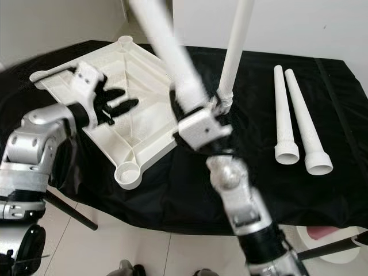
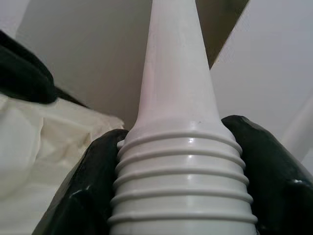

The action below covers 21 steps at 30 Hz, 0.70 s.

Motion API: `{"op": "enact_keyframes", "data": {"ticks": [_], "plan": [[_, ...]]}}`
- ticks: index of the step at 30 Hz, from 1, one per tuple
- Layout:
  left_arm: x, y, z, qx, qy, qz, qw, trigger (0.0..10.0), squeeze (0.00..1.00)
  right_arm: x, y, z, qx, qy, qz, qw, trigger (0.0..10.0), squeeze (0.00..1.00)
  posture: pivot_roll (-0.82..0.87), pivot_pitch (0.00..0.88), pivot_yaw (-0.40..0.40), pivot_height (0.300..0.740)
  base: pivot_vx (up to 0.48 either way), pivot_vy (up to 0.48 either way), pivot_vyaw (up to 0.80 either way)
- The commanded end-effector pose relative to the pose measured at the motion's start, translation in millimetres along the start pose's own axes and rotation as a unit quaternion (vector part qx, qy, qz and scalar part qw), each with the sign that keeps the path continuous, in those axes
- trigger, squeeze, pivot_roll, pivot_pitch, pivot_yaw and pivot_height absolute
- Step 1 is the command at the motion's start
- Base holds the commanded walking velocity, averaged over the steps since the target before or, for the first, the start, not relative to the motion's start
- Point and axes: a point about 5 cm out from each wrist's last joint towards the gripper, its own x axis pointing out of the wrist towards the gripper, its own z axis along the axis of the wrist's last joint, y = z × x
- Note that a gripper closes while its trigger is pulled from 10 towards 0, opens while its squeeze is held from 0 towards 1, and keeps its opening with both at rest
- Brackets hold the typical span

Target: Building children table

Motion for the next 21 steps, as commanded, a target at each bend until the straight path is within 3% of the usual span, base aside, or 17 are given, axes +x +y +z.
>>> {"op": "enact_keyframes", "data": {"ticks": [1, 3, 9, 10, 19, 20, 21], "plan": [[-1.9, 8.2, -1.6, -0.006, 0.002, 0.063, 0.998, 10.0, 0.0, 4.4, -6.3, 10.7, 0.012, -0.026, -0.017, 0.999, 10.0, 0.0, -0.09, 0.106, 0.068, 0.74, 0.0, 0.0, 0.0], [-2.4, 10.0, 5.3, -0.022, -0.017, 0.066, 0.997, 10.0, 0.0, -0.1, -2.7, -1.0, 0.053, 0.015, -0.022, 0.998, 10.0, 0.0, -0.09, 0.109, 0.074, 0.74, 0.0, 0.0, 0.0], [-0.7, 8.8, 12.2, -0.057, -0.04, 0.055, 0.996, 10.0, 0.0, -5.8, 7.3, -11.7, 0.11, 0.048, -0.006, 0.993, 10.0, 0.0, -0.1, 0.109, 0.079, 0.74, 0.0, 0.0, 0.0], [-0.9, 7.6, 13.4, -0.075, -0.048, 0.047, 0.995, 10.0, 1.0, -7.8, 10.2, -13.5, 0.119, 0.052, 0.0, 0.992, 10.0, 0.0, -0.1, 0.109, 0.082, 0.74, 0.0, 0.0, 0.0], [-2.9, -4.3, 26.0, -0.177, -0.1, -0.022, 0.979, 10.0, 1.0, -14.1, 23.5, -20.7, 0.132, 0.057, 0.042, 0.989, 10.0, 0.0, -0.1, 0.097, 0.087, 0.74, 0.0, 0.0, 0.0], [-3.3, -8.4, 31.0, -0.191, -0.117, -0.042, 0.974, 10.0, 0.11, -12.9, 25.3, -19.9, 0.13, 0.05, 0.055, 0.989, 10.0, 0.0, -0.1, 0.092, 0.084, 0.74, 0.0, 0.0, 0.0], [-3.3, -8.4, 31.0, -0.191, -0.117, -0.042, 0.974, 10.0, 0.11, -12.9, 25.3, -19.9, 0.13, 0.05, 0.055, 0.989, 10.0, 0.0, -0.1, 0.092, 0.084, 0.74, 0.0, 0.0, 0.0]]}}
